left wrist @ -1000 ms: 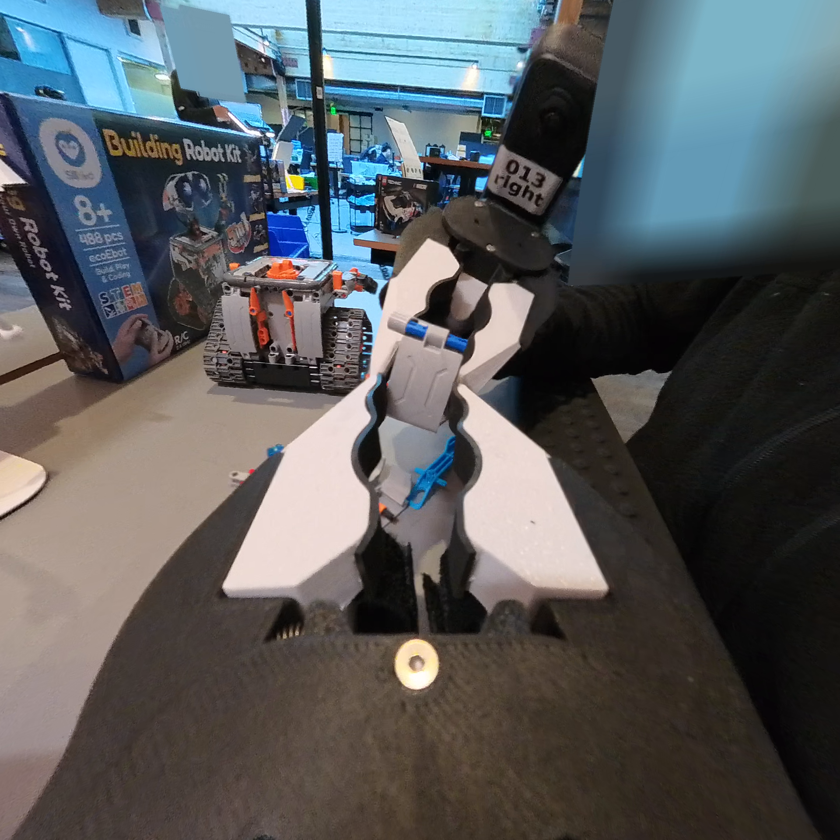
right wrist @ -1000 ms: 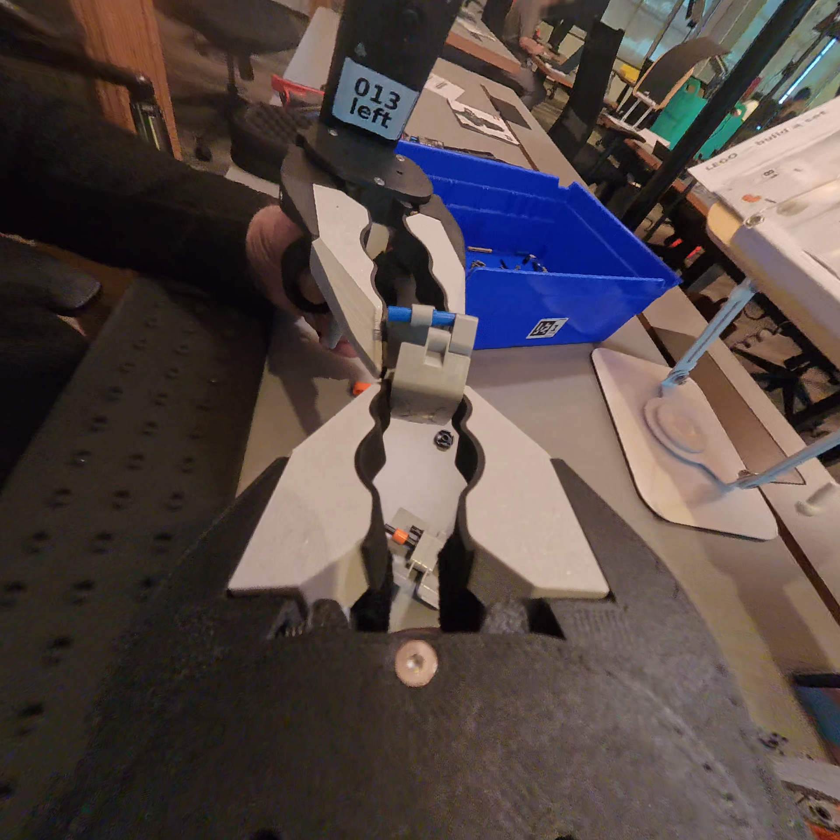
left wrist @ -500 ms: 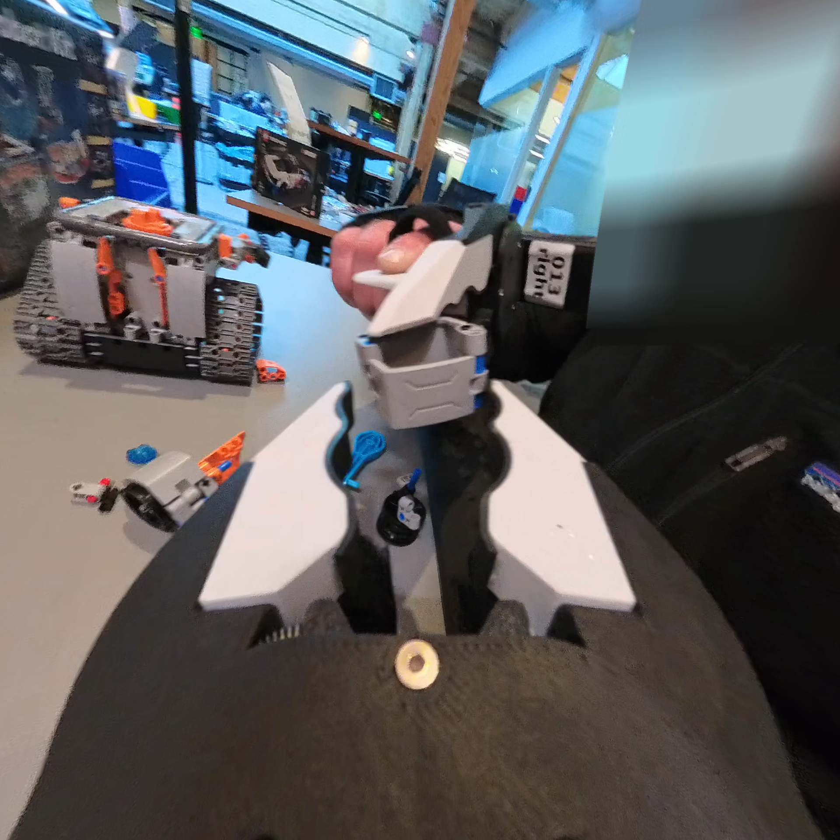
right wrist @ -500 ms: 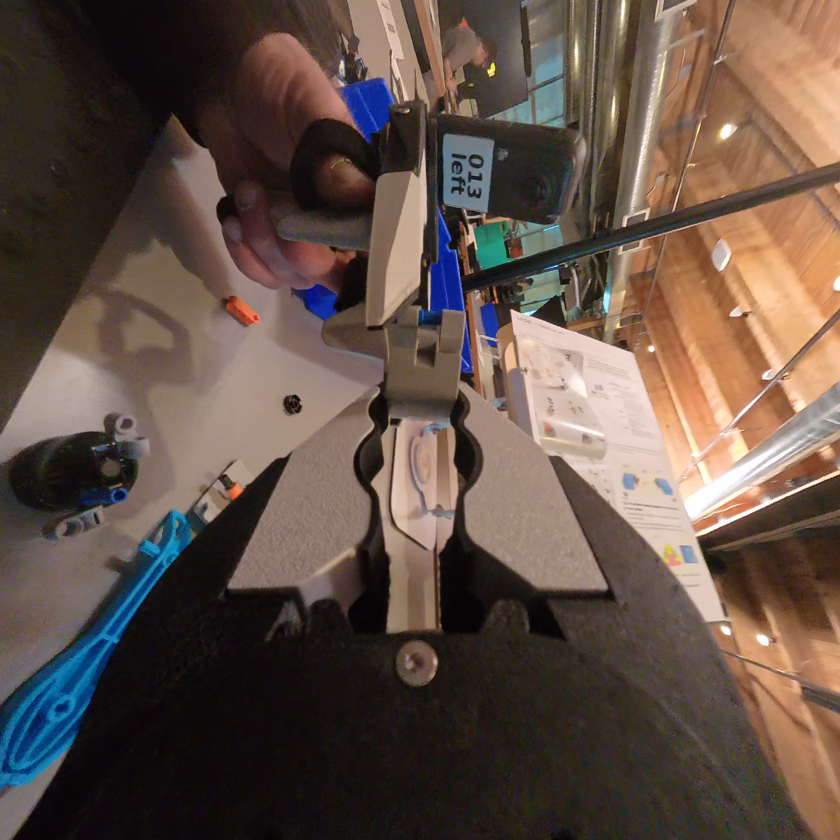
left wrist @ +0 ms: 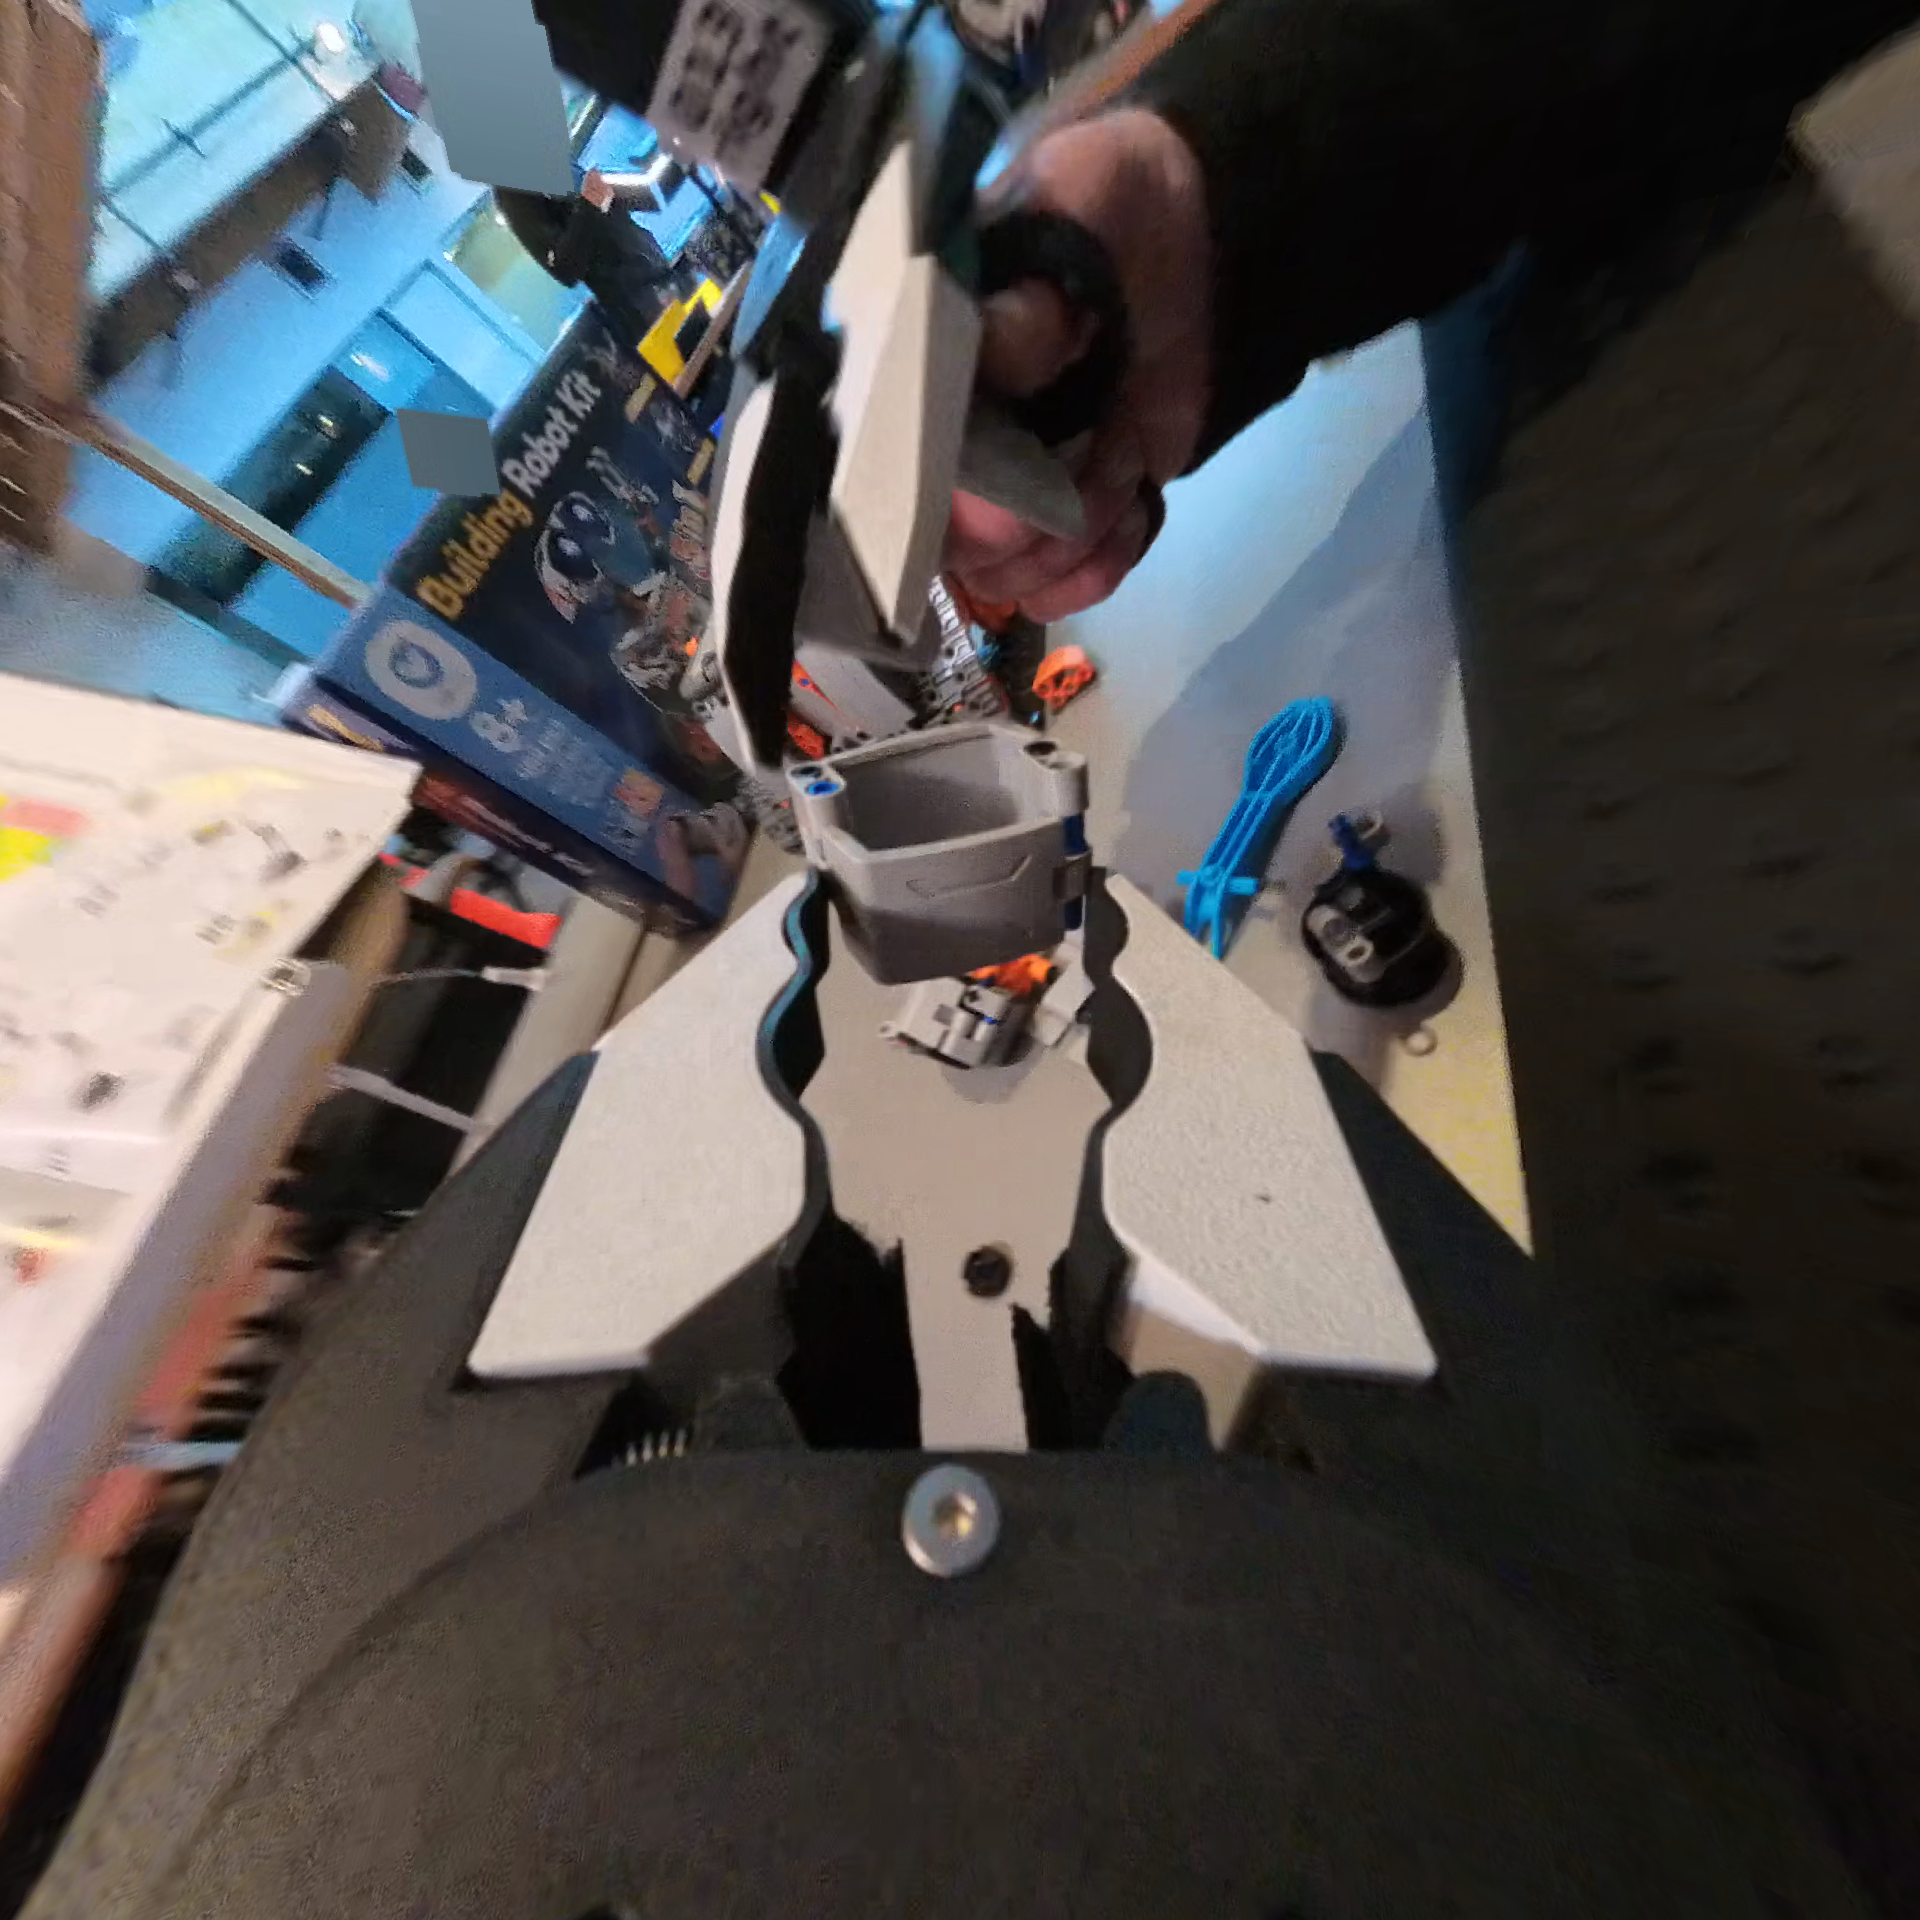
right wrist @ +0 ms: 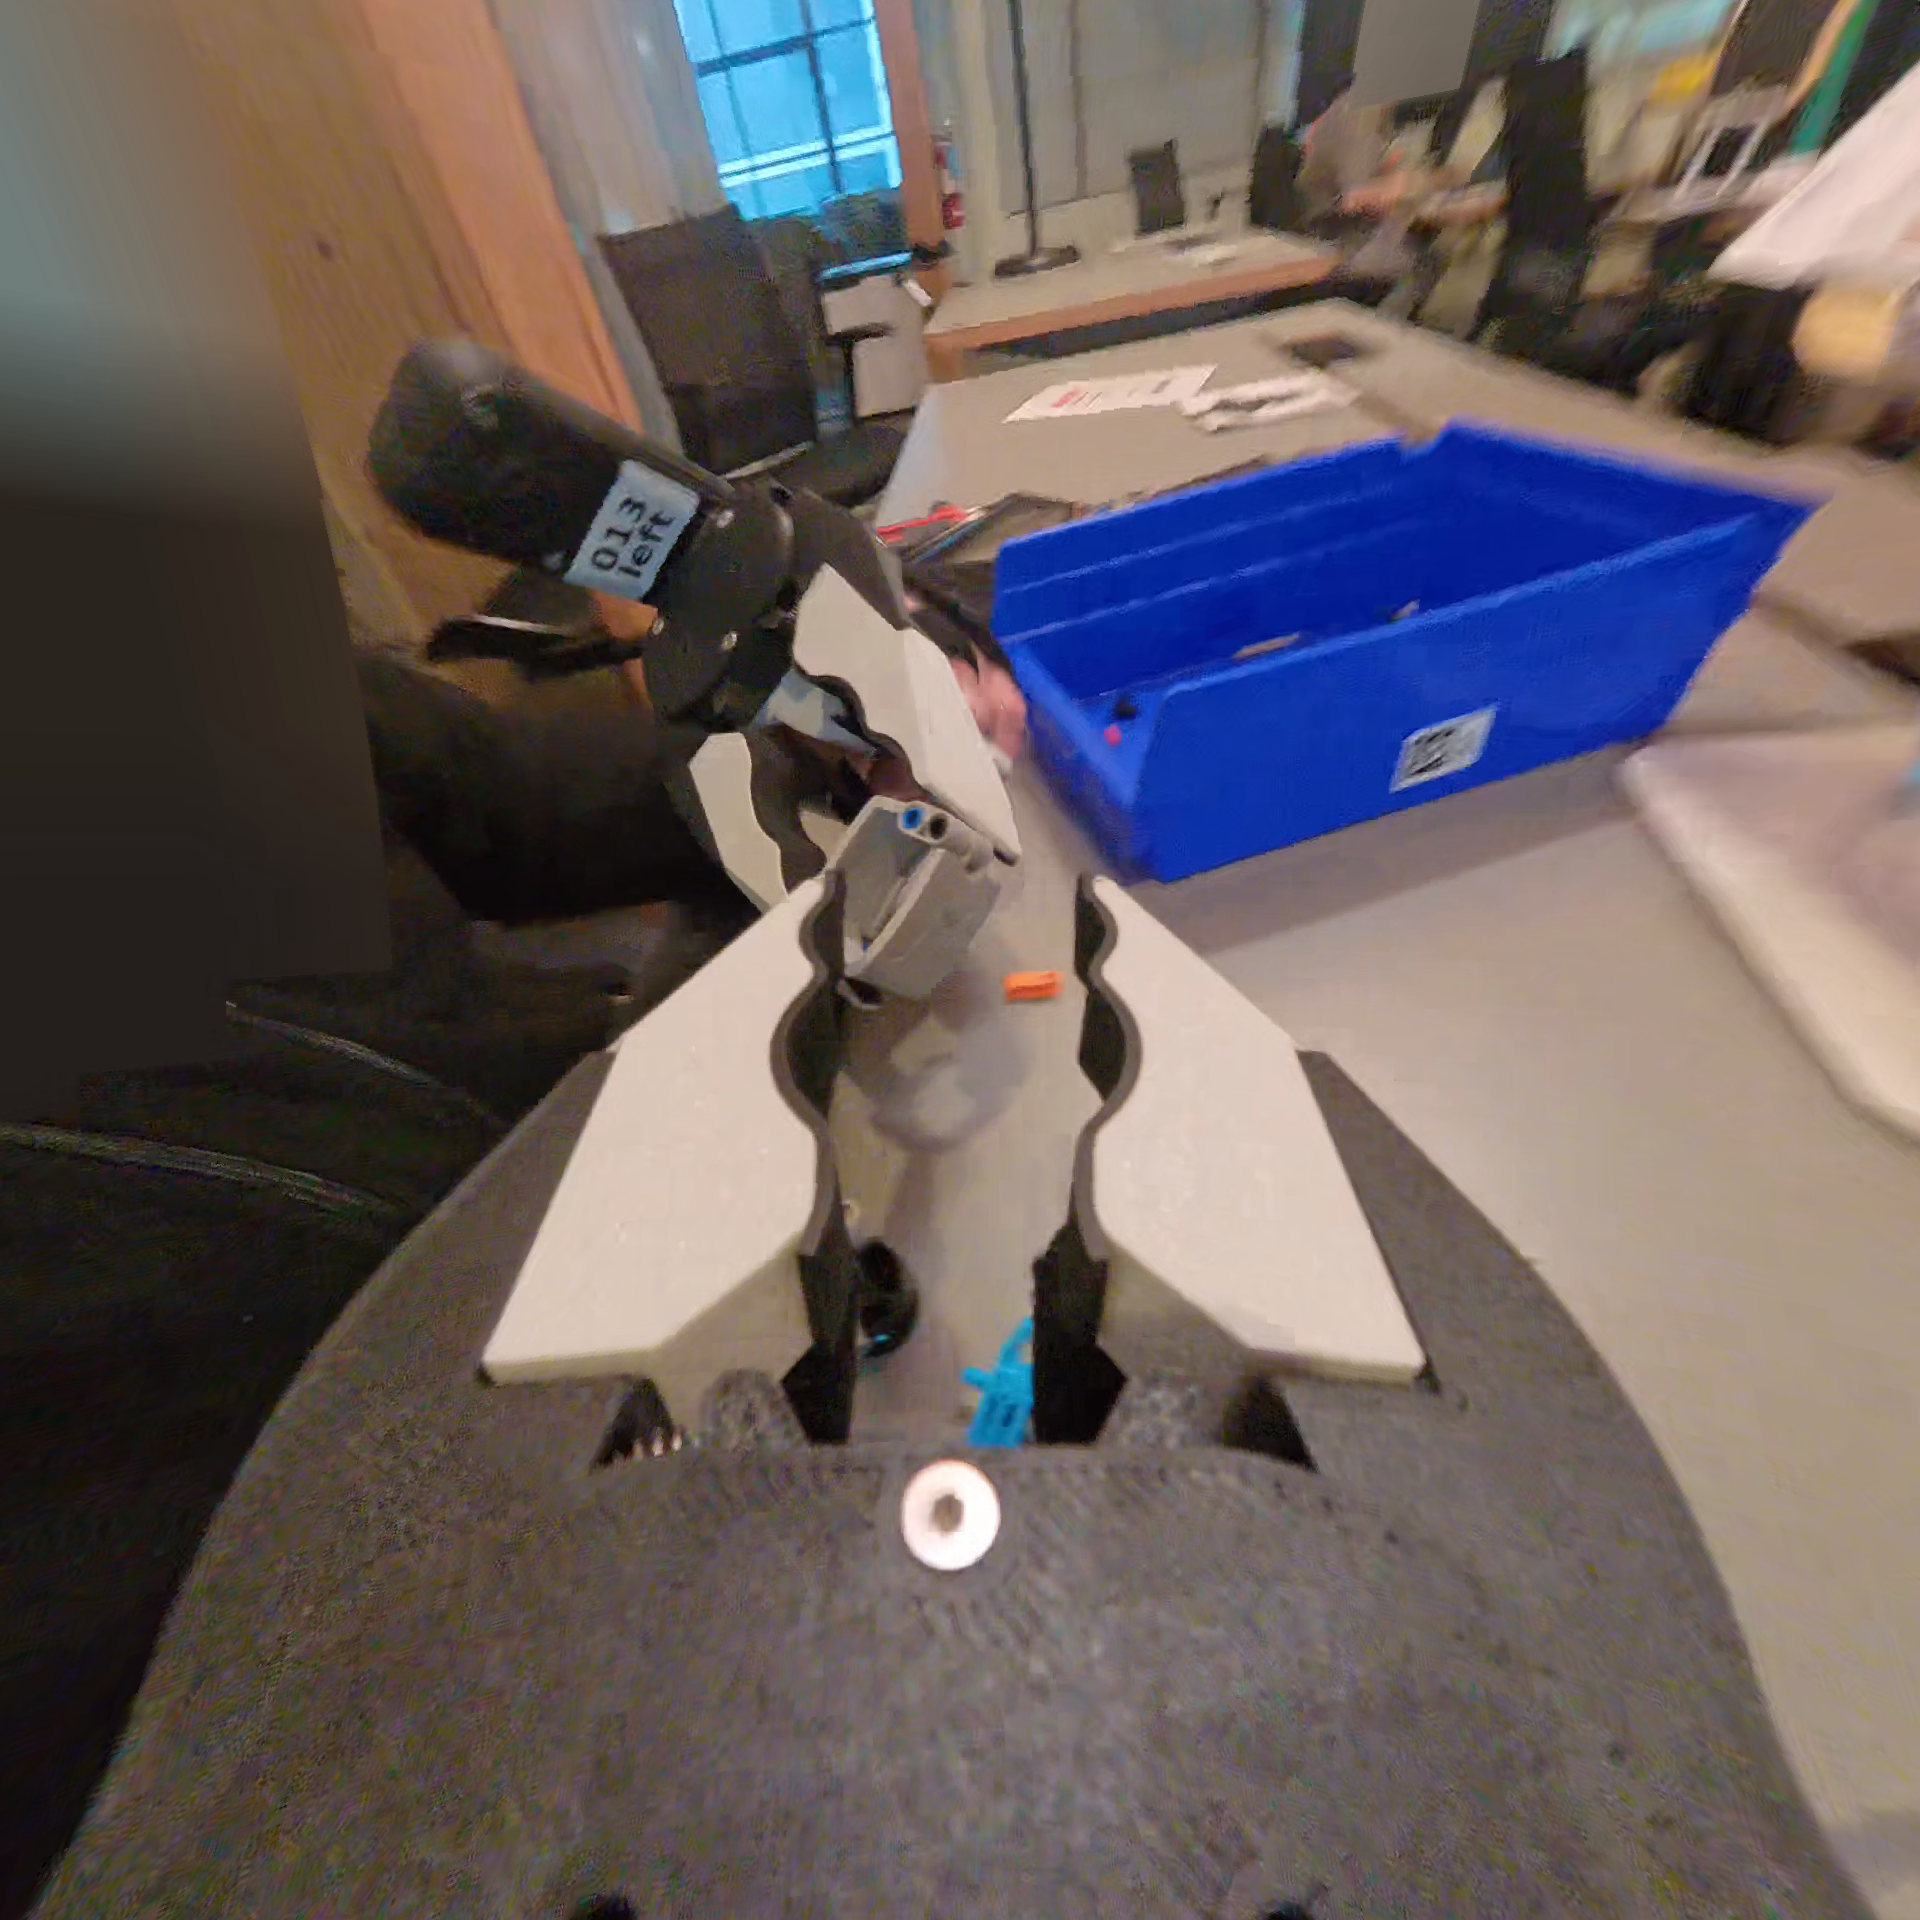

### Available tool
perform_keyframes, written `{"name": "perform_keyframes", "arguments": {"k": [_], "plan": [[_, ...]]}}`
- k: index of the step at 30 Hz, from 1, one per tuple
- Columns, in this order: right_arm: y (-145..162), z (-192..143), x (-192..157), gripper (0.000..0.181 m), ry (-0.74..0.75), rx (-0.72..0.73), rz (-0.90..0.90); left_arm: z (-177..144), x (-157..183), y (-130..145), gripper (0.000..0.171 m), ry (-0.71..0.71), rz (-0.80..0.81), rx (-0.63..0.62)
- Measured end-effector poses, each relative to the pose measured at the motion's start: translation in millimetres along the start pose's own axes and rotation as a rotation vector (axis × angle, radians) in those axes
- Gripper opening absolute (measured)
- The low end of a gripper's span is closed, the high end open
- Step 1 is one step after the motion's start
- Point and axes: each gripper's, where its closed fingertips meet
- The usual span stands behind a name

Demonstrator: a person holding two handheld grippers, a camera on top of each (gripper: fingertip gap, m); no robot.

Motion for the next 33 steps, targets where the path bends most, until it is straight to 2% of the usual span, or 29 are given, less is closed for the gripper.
{"name": "perform_keyframes", "arguments": {"k": [4,7,9,11,12,16,18,20,22,28,29,30,33], "plan": [[20,19,-14,0.045,-0.130,-0.074,0.116,4,1,-8,0.047,-0.068,0.216,-0.051],[22,24,-20,0.025,-0.171,-0.073,0.114,7,7,-12,0.047,-0.060,0.293,-0.051],[21,23,-19,0.022,-0.154,-0.063,0.089,8,6,-14,0.047,-0.072,0.310,-0.042],[20,22,-13,0.021,-0.090,-0.062,0.026,8,3,-7,0.046,-0.064,0.248,-0.057],[18,20,-8,0.020,-0.039,-0.058,-0.024,7,1,-3,0.056,-0.056,0.186,-0.057],[22,16,9,0.019,0.174,-0.129,-0.276,-2,0,-4,0.065,0.055,-0.156,0.031],[26,20,11,0.018,0.248,-0.178,-0.401,-2,3,-12,0.060,0.117,-0.291,0.085],[29,25,9,0.016,0.284,-0.211,-0.485,6,2,-8,0.055,0.119,-0.389,0.064],[33,27,10,0.012,0.325,-0.234,-0.545,11,7,-5,0.047,0.142,-0.429,0.054],[41,30,17,0.012,0.402,-0.284,-0.575,13,12,8,0.044,0.121,-0.465,0.014],[41,30,17,0.014,0.404,-0.278,-0.564,12,12,11,0.041,0.116,-0.465,0.007],[42,30,19,0.017,0.405,-0.281,-0.547,11,17,15,0.026,0.131,-0.460,-0.011],[46,32,21,0.017,0.449,-0.317,-0.603,10,20,21,0.025,0.110,-0.477,-0.038]]}}
Point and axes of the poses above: each gripper's, where its closed fingertips meet, z out along the fingers, y out of its underside, x = y × z across the jaws, and after that the axes turned 6 degrees about z, right-handed
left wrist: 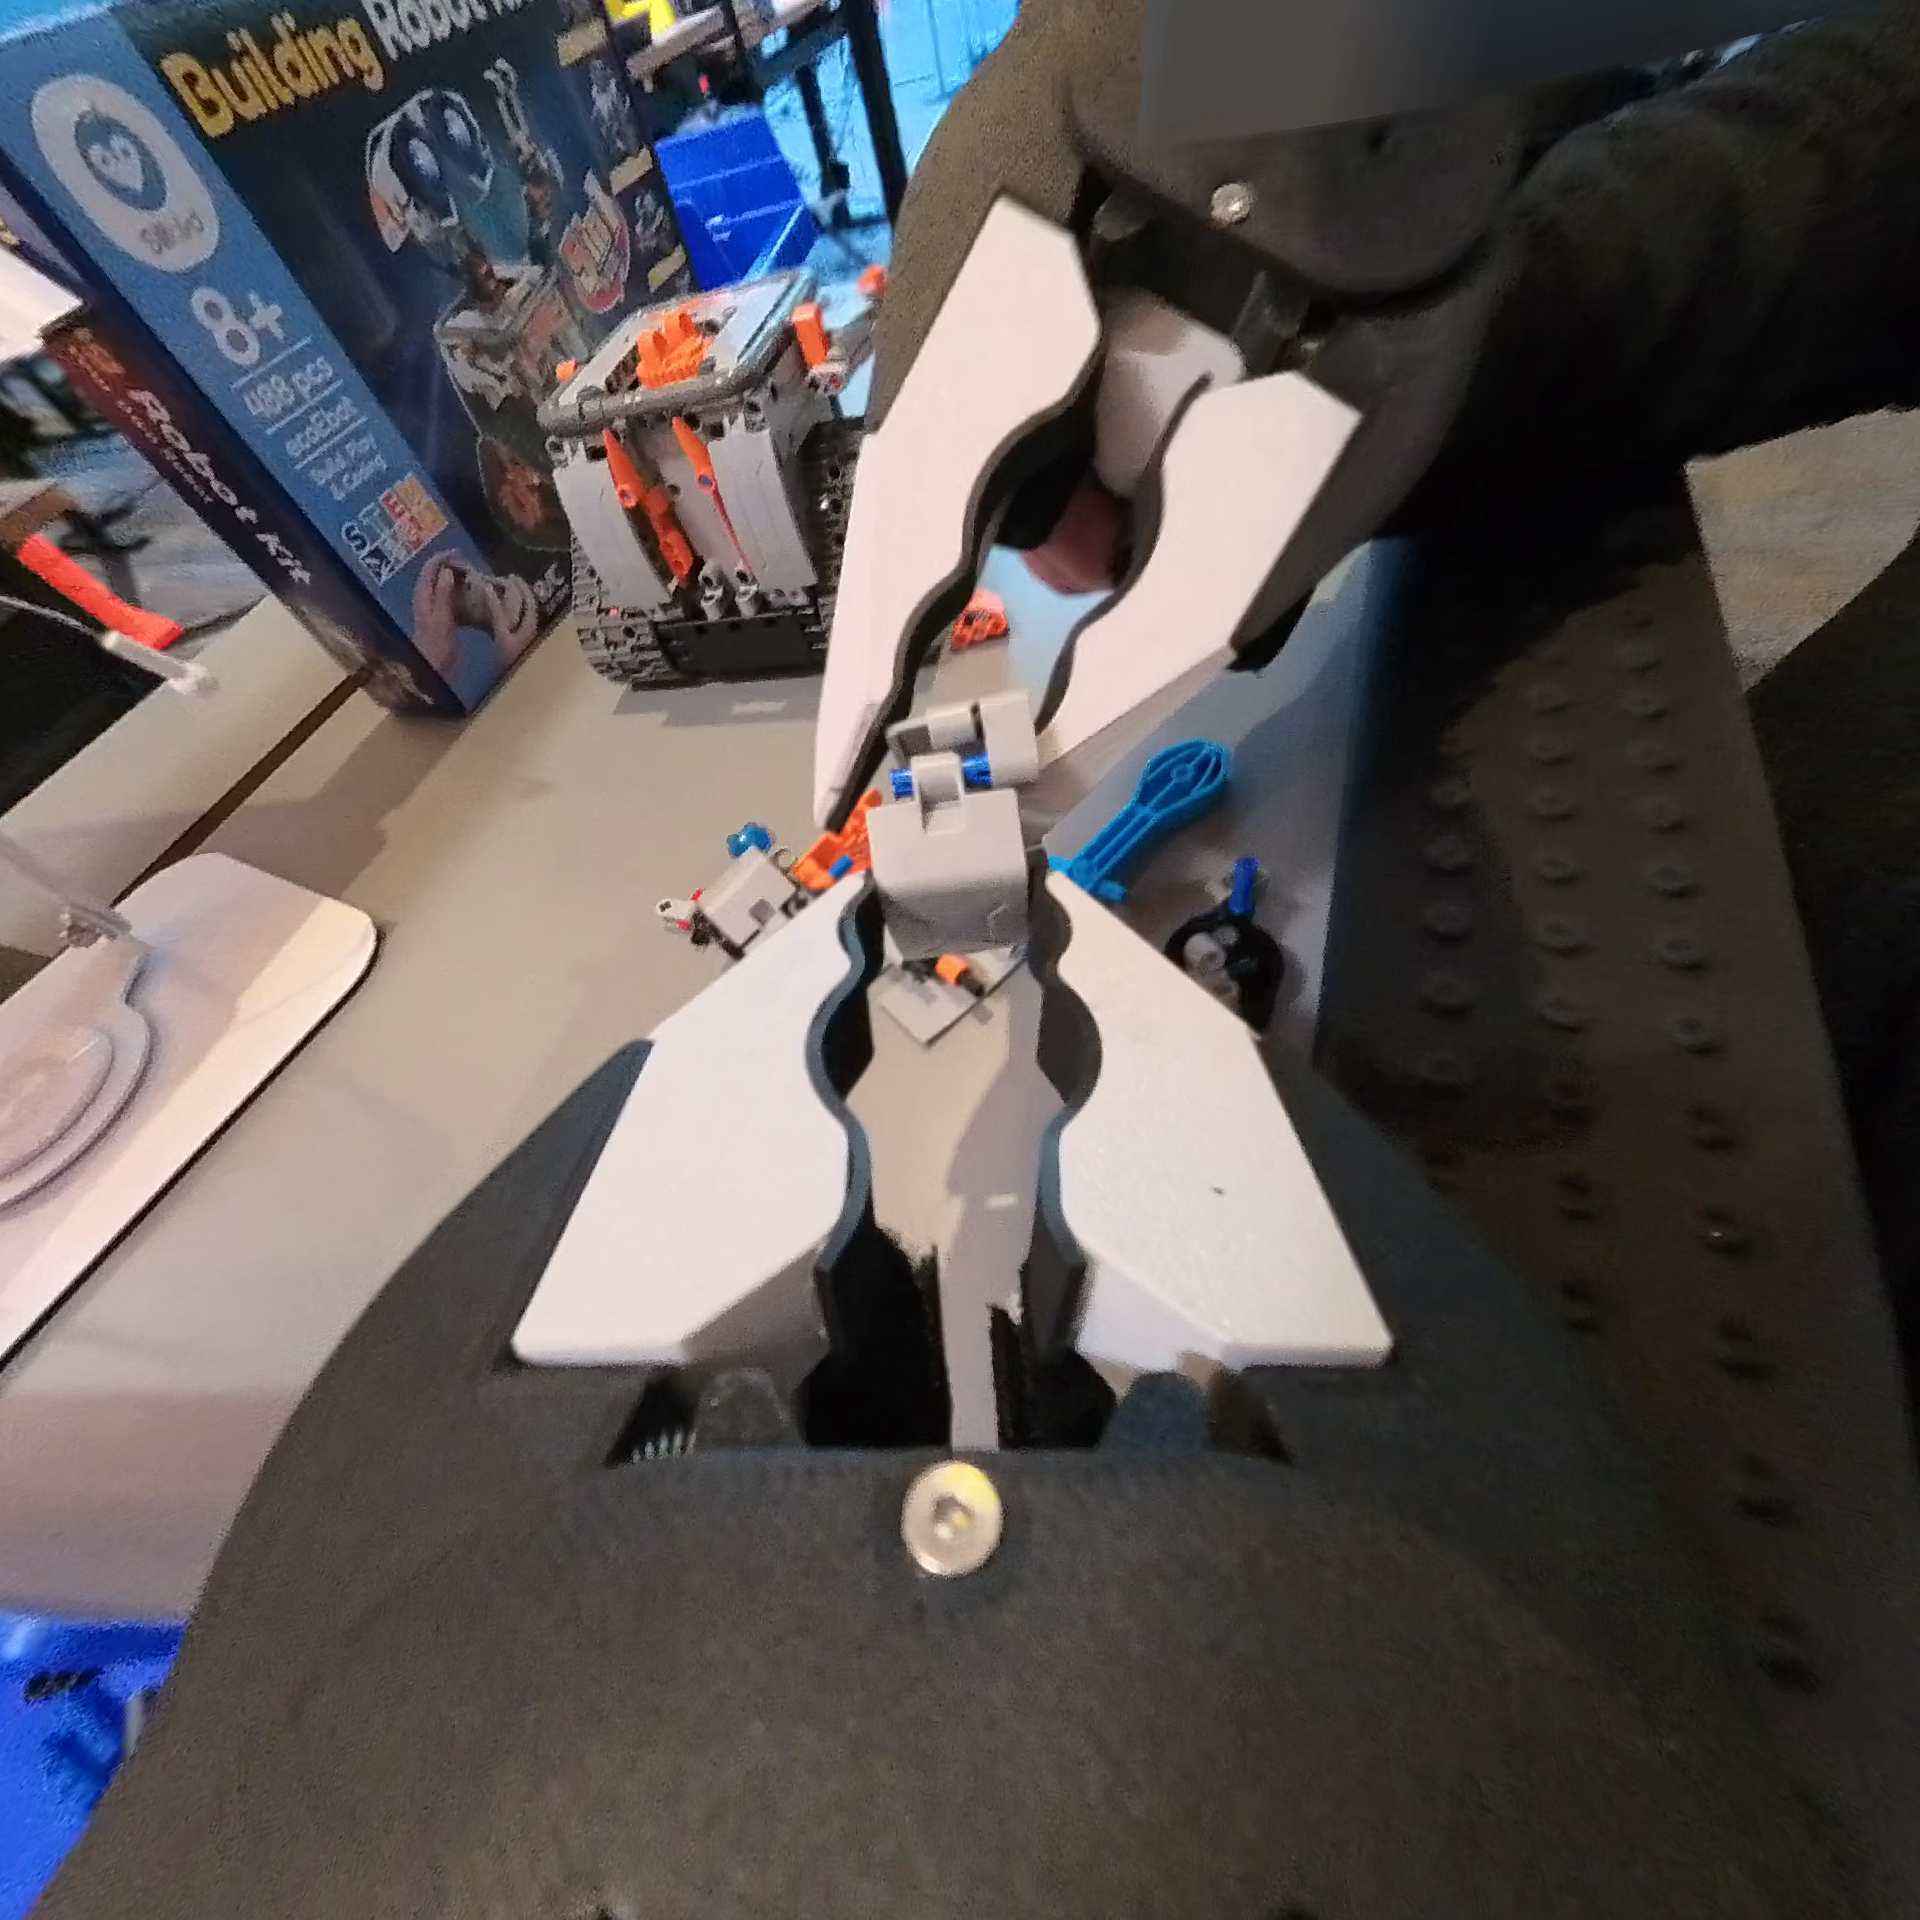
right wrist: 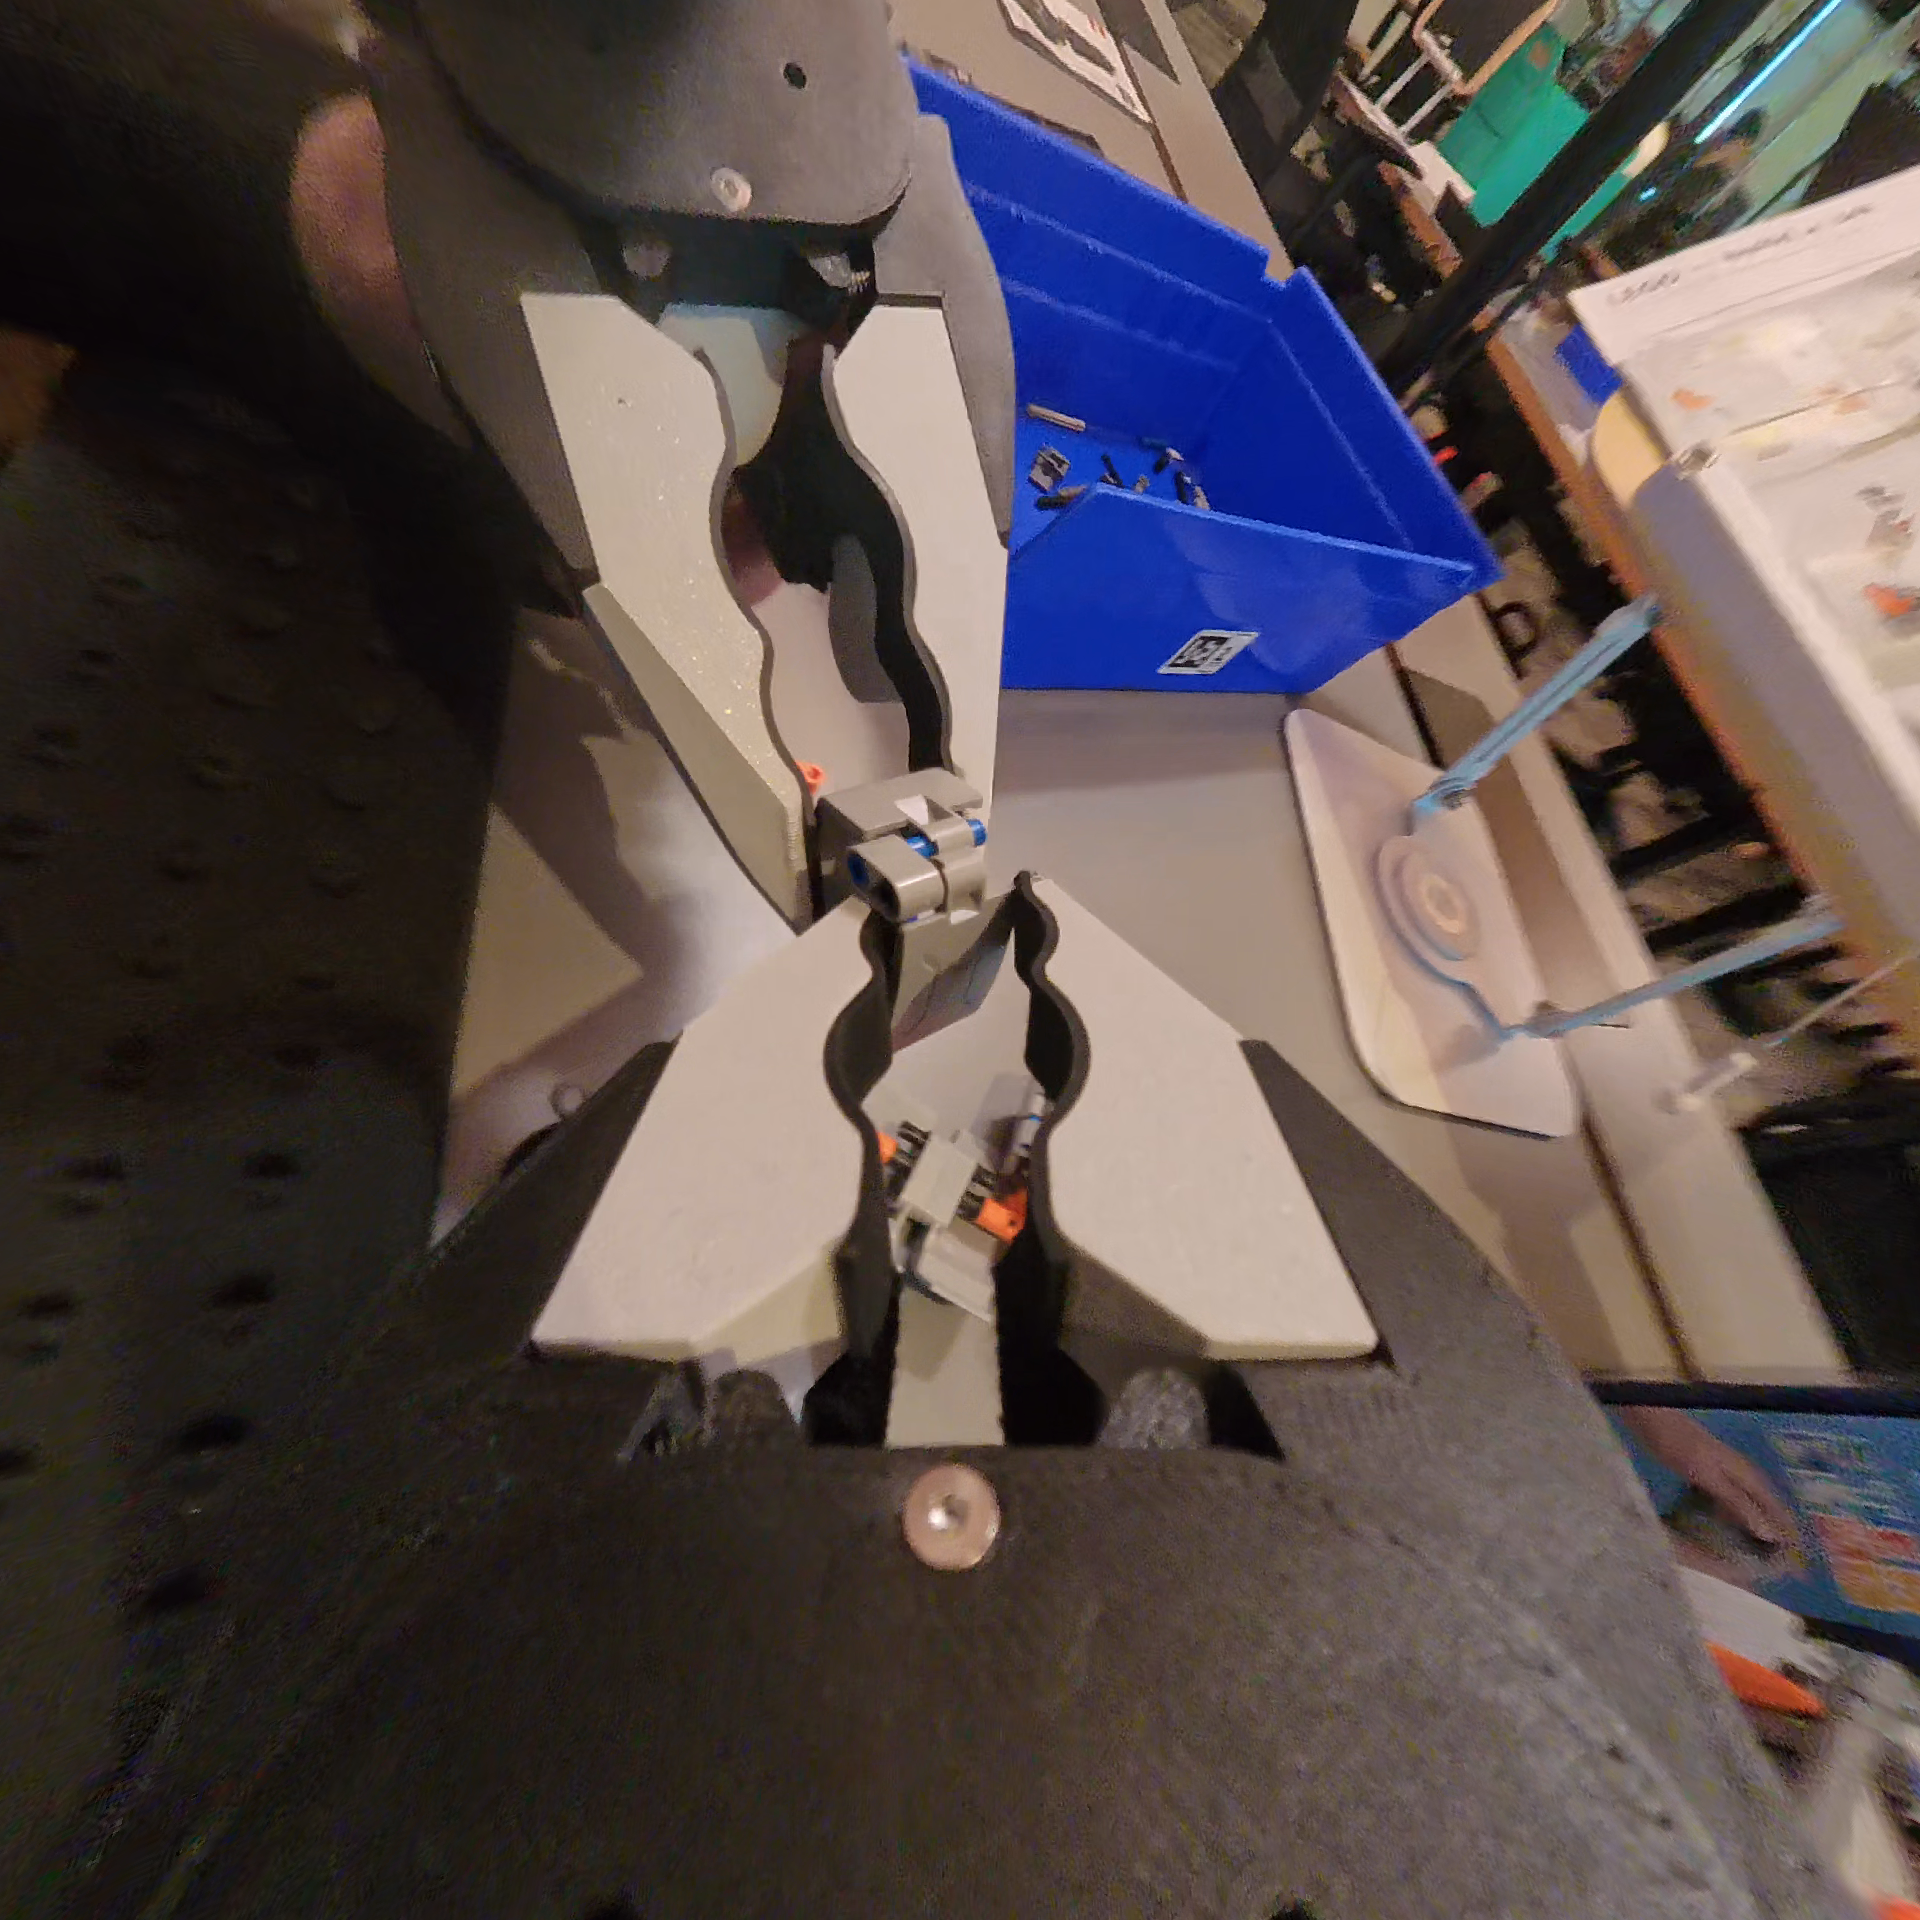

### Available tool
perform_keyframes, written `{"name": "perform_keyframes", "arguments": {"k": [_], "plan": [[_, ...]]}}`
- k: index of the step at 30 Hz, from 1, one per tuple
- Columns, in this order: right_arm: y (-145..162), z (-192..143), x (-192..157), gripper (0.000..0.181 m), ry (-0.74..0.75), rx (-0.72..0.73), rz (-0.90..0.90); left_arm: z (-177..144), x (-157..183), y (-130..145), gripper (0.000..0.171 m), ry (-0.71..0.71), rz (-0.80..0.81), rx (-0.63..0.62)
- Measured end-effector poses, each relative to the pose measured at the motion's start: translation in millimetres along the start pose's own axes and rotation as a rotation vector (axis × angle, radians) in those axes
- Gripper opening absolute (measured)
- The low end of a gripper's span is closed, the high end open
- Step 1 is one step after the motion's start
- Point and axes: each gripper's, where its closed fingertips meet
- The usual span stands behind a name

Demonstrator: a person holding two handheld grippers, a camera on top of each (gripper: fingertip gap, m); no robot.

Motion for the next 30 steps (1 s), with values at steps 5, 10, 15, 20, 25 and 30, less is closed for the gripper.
{"name": "perform_keyframes", "arguments": {"k": [5,10,15,20,25,30], "plan": [[0,1,-1,0.022,0.037,-0.033,-0.055,-2,-4,8,0.024,-0.052,0.008,-0.040],[-2,-4,3,0.027,0.078,-0.039,-0.105,-2,-11,18,0.024,-0.082,-0.025,-0.091],[5,3,-2,0.015,0.173,-0.121,-0.318,1,-8,28,0.025,-0.076,-0.101,-0.153],[0,6,-3,0.003,0.140,-0.095,-0.279,1,1,20,0.033,0.004,-0.203,-0.067],[1,9,-4,0.004,0.137,-0.082,-0.340,0,1,22,0.030,0.056,-0.316,-0.043],[-1,6,-8,0.015,0.207,-0.114,-0.636,2,10,27,0.030,0.181,-0.441,-0.071]]}}
Point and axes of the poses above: each gripper's, where its closed fingertips meet, z out along the fingers, y out of its underside, x = y × z across the jaws, and after that the axes turned 6 degrees about z, right-handed
